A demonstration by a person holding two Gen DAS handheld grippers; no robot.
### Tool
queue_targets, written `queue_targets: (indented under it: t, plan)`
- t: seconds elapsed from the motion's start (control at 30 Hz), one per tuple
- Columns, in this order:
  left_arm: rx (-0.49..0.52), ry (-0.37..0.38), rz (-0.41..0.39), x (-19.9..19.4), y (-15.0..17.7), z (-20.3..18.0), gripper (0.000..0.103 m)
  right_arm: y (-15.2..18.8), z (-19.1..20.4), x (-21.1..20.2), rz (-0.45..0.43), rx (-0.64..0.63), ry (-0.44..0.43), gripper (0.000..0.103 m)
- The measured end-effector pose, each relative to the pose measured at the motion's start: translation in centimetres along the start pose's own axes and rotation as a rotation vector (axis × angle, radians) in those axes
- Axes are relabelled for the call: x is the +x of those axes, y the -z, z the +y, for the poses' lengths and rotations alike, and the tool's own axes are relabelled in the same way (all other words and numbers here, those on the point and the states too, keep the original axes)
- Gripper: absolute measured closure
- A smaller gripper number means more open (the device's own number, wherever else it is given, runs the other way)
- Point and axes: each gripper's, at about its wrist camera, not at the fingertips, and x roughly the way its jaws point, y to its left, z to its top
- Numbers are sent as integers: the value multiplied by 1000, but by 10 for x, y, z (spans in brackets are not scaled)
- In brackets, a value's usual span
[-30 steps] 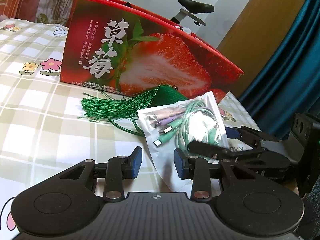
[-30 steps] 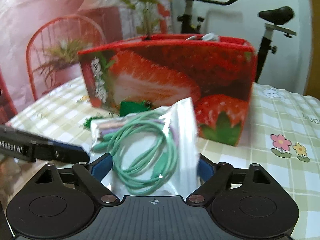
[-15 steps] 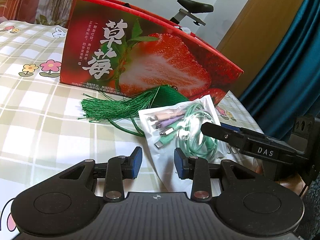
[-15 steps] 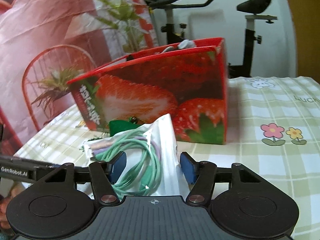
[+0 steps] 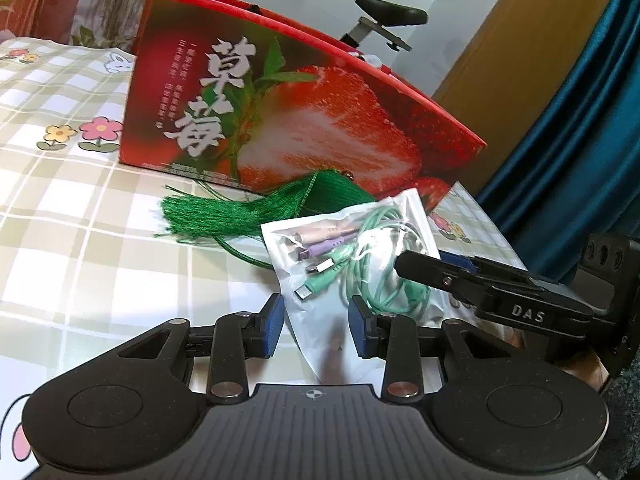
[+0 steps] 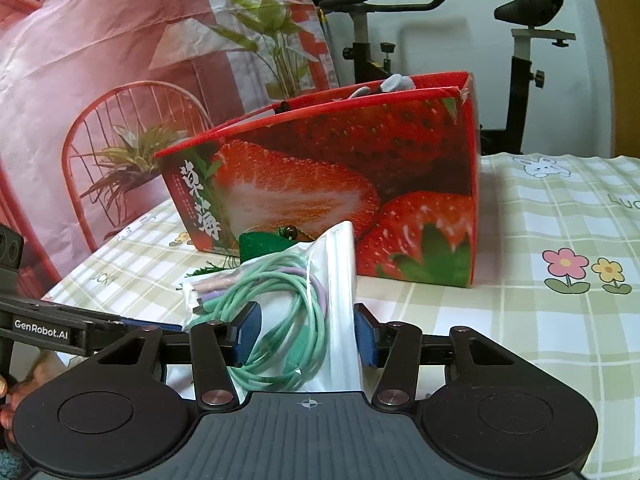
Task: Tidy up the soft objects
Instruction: 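Close the right tool on the cable bag while the left tool grasps its edge, then lift the cable bag with both tools and lower it into the red box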
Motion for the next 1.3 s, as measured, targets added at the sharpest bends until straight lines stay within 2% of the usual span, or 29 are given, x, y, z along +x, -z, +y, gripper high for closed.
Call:
queue_targets:
  t: [0.13, 0.27, 0.33, 0.43, 0.53, 0.67, 0.87, 1.3]
  plan:
    - [-14, -44, -28, -3, -1, 4, 66, 0, -1, 1, 2, 4, 10, 56]
    - [-15, -45, -31, -4, -2, 4, 65, -1, -16, -1, -24, 113, 55, 45]
    - [-14, -46, -32, -5, -2, 4, 65, 1, -26, -7, -63, 185, 57, 48]
    - [-20, -42, -34, -5, -2, 6, 65, 3, -33, -11, -90, 222, 50, 58]
    - [-19, -41, -34, -5, -2, 5, 64, 3, -28, -10, -83, 181, 38, 61]
    - [-19, -28, -37, -4, -1, 5, 58, 1, -19, -4, -48, 124, 16, 64]
    - [-8, 16, -21, -2, 0, 0, 57, 1, -15, -5, -41, 109, -10, 72]
    - [-12, 26, -12, -2, 1, -2, 58, 1, 0, 0, -5, 12, -37, 75]
